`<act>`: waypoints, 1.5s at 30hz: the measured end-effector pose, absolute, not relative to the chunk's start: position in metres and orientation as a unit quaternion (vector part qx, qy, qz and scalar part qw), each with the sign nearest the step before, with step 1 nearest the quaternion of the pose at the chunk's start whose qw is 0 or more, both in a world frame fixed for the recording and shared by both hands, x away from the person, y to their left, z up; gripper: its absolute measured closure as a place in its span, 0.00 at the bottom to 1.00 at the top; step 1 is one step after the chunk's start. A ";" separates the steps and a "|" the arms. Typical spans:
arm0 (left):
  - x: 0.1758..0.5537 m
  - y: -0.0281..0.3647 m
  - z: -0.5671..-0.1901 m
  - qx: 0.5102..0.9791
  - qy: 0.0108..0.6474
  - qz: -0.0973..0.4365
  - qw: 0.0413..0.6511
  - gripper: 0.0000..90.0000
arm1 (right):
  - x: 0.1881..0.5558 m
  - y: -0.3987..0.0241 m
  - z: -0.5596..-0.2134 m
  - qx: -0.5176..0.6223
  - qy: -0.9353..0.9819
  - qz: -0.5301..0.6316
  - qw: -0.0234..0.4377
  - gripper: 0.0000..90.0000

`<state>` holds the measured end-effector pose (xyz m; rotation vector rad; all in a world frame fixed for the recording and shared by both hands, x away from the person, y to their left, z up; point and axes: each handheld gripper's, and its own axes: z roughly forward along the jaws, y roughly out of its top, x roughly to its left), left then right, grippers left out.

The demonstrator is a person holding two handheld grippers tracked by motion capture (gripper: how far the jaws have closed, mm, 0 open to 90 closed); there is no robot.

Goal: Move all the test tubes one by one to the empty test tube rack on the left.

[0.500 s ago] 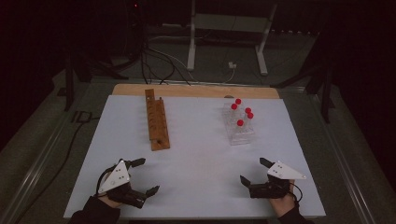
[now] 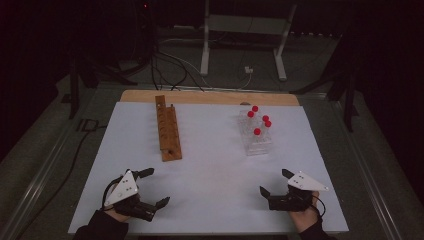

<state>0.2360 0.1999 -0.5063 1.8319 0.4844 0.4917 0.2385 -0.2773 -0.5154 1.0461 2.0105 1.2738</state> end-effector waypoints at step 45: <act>0.231 0.197 -0.503 0.776 0.200 0.198 0.565 0.00 | 0.290 -0.246 -0.434 0.387 0.708 0.504 0.307 0.00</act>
